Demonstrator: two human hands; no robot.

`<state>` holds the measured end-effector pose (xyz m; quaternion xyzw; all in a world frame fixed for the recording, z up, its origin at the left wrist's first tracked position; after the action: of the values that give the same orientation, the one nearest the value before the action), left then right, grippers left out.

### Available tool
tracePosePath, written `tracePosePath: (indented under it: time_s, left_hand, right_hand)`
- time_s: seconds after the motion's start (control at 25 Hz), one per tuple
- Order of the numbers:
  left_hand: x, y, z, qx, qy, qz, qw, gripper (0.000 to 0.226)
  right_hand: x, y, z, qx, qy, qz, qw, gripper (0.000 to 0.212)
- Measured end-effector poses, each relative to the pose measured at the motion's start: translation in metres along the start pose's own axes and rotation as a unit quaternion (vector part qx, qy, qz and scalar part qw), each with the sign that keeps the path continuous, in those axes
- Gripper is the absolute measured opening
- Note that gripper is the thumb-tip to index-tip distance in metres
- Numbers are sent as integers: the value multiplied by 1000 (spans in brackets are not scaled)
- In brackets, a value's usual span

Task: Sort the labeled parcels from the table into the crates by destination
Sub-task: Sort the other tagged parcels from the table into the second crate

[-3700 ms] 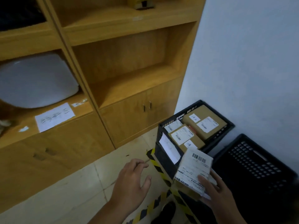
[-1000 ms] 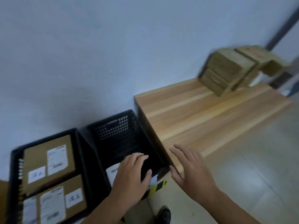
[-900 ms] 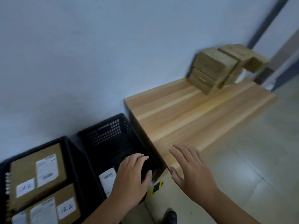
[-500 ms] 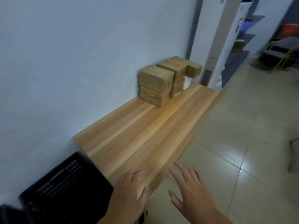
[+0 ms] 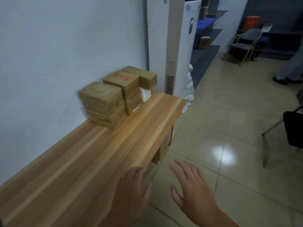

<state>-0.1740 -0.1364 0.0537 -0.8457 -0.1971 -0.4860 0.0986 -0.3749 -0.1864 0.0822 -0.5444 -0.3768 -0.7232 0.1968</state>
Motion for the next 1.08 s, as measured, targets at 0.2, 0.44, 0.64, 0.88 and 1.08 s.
tracePosePath:
  time_s: [0.2,0.44,0.64,0.88,1.08]
  left_hand:
    - [-42,79,-46,-22,38,12,999,46]
    - [-81,199,-74,-2,22,16,1000,43]
    - [-103,303,-93,28,26,16,999,41]
    - [-104,406,-112,52,76,-9,996,43]
    - [-116,484,-127,115,75,-46,989,41]
  right_hand:
    - [-8,35,-83,-29,9,19,999,64]
    - [-31,115,-184,-37,5,42,998,66]
    - [-51,199,-262,-37,-3,64,997,67]
    - [-72,304,-330,-2,42,59,997,67]
    - [-119,400,-397,69,87,71,991,67]
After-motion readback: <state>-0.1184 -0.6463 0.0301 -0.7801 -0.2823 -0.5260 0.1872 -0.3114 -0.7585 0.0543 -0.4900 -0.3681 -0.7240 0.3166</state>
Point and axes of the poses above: each hand's wrist, its own y-axis towards the middle knuckle, its own x-axis out of the back of the hand, z = x × y, the point moved 5 cm from there along y, towards the middle knuckle, and after that the axes turned 13 degrees about x, right-handed, at the moved point
